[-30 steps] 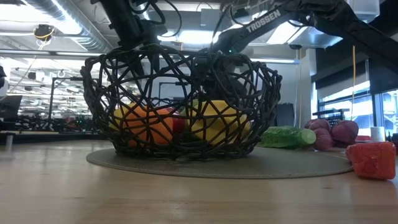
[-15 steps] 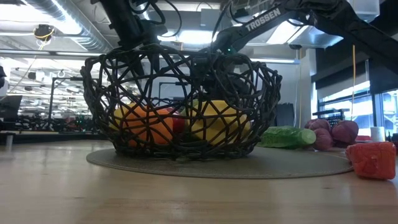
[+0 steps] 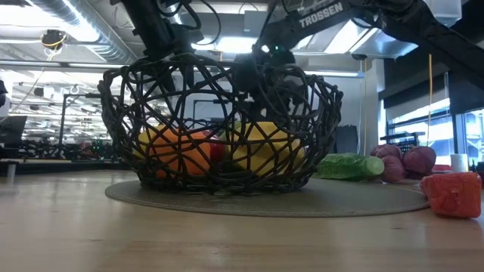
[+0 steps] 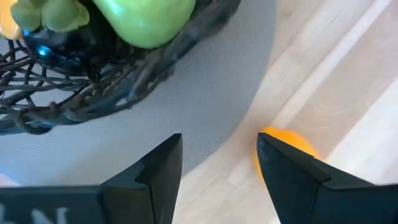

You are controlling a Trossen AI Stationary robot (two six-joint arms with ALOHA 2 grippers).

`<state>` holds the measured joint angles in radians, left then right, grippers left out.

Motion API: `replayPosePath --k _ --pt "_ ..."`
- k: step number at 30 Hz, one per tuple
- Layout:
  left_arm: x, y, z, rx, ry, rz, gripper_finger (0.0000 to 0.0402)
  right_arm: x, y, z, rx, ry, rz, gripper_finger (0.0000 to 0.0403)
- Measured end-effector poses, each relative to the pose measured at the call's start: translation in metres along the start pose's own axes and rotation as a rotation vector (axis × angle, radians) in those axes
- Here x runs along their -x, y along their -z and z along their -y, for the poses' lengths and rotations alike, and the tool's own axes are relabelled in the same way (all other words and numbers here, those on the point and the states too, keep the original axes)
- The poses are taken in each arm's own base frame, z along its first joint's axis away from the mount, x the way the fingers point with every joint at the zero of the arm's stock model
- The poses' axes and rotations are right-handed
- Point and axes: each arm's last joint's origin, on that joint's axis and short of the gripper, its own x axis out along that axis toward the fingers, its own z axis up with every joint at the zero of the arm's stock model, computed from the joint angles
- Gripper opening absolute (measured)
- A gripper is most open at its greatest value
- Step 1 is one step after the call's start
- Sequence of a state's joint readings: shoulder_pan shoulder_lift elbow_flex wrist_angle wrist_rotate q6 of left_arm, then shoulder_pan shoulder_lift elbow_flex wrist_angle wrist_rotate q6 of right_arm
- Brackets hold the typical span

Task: Build produce basket
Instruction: Put the lemon into the wire basket

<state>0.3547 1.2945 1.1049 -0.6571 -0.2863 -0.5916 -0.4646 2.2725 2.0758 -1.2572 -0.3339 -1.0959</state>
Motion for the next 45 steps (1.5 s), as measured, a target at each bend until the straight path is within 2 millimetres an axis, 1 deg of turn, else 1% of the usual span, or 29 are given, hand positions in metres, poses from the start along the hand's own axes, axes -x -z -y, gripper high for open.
replayPosePath --k 7,16,19,21,23,29,32,36,45 --pt "0.0 0.0 0.0 0.0 0.0 0.0 0.0253 0.014 -0.01 0.002 0.005 0.043 0.023 0.0202" --pt "0.0 0.0 0.0 0.0 -0.001 0.0 0.0253 0.012 -0.018 -0.002 0.03 0.041 0.023 0.0202" --pt "0.0 0.0 0.0 0.0 -0.001 0.0 0.0253 0.011 -0.019 -0.003 0.036 0.055 -0.005 0.0205" --pt "0.0 0.0 0.0 0.0 -0.001 0.0 0.0253 0.01 -0.021 -0.004 0.044 0.066 -0.028 0.0215" --pt "0.0 0.0 0.0 0.0 0.0 0.0 0.0253 0.009 -0.023 -0.005 0.049 0.078 -0.053 0.0235" --pt "0.0 0.0 0.0 0.0 -0.001 0.0 0.0253 0.008 -0.025 -0.005 0.108 0.115 -0.098 0.032" --pt "0.0 0.0 0.0 0.0 0.0 0.0 0.0253 0.008 -0.024 -0.006 0.102 0.105 -0.106 0.0349" --pt "0.0 0.0 0.0 0.0 0.0 0.0 0.0253 0.008 -0.025 -0.006 0.101 0.103 -0.102 0.0363" --pt "0.0 0.0 0.0 0.0 -0.001 0.0 0.0253 0.009 -0.023 -0.004 0.096 0.107 -0.105 0.0364"
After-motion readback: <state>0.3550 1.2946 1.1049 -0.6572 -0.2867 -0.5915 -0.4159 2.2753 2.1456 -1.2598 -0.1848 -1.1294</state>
